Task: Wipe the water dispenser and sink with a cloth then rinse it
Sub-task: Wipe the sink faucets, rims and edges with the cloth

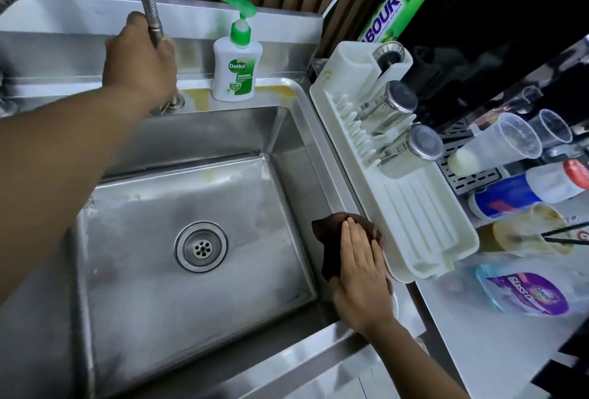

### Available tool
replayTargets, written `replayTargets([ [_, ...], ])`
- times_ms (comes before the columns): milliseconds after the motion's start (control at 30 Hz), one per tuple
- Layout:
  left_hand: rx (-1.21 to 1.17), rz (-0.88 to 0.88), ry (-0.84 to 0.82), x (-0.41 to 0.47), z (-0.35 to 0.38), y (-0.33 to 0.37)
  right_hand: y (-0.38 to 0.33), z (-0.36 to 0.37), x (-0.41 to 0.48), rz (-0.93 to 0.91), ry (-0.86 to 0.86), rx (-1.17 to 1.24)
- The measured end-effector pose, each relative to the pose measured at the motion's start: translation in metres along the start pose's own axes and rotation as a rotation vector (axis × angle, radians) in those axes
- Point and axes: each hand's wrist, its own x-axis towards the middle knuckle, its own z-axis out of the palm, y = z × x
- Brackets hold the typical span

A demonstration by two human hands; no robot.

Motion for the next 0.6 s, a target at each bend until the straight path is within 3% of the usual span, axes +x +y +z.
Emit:
replayTargets([
  [300, -0.011, 0.022, 0.002, 0.003, 0.002, -0.006, -0.014, 0.004, 0.062, 0.093, 0.043, -0.090],
  [600, -0.031, 0.023, 0.005, -0.001, 0.003, -0.006, -0.034, -0.008, 0.161, 0.023, 0.018, -0.112],
])
